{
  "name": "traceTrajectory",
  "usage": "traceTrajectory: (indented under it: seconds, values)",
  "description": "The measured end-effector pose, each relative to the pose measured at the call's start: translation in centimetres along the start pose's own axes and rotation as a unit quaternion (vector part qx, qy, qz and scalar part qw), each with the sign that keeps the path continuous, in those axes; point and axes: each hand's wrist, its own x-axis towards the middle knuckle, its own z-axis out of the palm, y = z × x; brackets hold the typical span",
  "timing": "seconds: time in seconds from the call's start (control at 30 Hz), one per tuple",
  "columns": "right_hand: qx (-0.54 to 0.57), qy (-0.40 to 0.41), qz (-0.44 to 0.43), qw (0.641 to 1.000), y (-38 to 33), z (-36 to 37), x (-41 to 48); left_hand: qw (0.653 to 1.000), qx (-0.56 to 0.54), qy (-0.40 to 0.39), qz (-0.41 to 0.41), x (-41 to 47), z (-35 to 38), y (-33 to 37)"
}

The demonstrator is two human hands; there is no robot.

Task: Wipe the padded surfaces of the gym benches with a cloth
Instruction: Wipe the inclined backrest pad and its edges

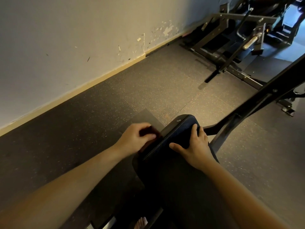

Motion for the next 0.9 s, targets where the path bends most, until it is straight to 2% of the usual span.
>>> traceTrajectory:
  seconds: [0.13, 0.33, 0.4, 0.53, 0.67, 0.83, 0.9]
  values:
    - [-0.010, 0.000, -0.005, 1.000, 0.1, 0.0, -0.1, 1.000, -0.003, -0.005, 0.014, 5.3, 2.0, 1.2]
    - [-0.016, 0.000, -0.001, 1.000, 0.1, 0.2, -0.1, 0.998, -0.045, -0.028, -0.044, -4.0, -2.2, -1.6]
    - [-0.018, 0.002, 0.004, 1.000, 0.2, 0.3, 0.0, 0.999, -0.020, -0.021, -0.033, -4.4, -2.2, -1.8]
    - [-0.024, -0.008, 0.003, 1.000, 0.3, 0.3, 0.1, 0.999, 0.024, -0.009, 0.020, 2.2, 0.6, 0.0]
    - [-0.019, -0.019, 0.010, 1.000, 0.0, -0.1, 0.1, 0.999, 0.019, -0.007, 0.030, 6.8, 2.3, 1.8]
    - [-0.016, -0.029, 0.009, 0.999, -0.1, -0.2, 0.1, 0.998, -0.024, -0.062, -0.007, -2.1, -1.5, 0.0]
    - [-0.015, -0.029, 0.013, 0.999, -0.2, -0.3, 0.3, 0.998, -0.037, -0.060, 0.000, -4.1, -2.0, -0.5]
